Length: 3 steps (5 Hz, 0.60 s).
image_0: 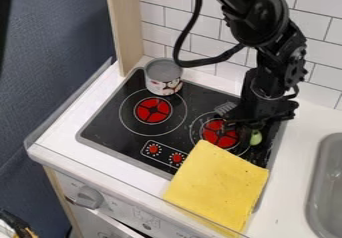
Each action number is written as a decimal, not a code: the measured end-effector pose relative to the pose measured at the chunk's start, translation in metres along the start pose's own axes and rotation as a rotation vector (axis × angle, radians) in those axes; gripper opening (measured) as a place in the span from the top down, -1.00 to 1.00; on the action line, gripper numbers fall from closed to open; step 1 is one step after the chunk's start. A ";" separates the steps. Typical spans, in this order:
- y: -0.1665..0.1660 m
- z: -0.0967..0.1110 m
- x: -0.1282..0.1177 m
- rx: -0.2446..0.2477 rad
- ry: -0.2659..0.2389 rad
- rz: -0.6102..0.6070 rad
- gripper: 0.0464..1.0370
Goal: Moving the green spatula into the left side of the stove
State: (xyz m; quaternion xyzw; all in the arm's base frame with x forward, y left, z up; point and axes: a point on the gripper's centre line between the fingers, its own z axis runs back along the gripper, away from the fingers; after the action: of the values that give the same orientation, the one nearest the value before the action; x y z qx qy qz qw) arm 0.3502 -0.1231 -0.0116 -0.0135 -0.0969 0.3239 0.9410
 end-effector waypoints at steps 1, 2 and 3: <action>0.002 0.036 0.009 -0.051 -0.051 -0.124 0.21; 0.031 0.076 0.021 -0.044 -0.097 -0.240 0.21; 0.069 0.089 0.032 -0.004 -0.084 -0.325 0.21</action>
State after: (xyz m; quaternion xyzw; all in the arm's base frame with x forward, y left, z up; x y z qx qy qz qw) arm 0.3161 -0.0526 0.0755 0.0140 -0.1376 0.1673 0.9761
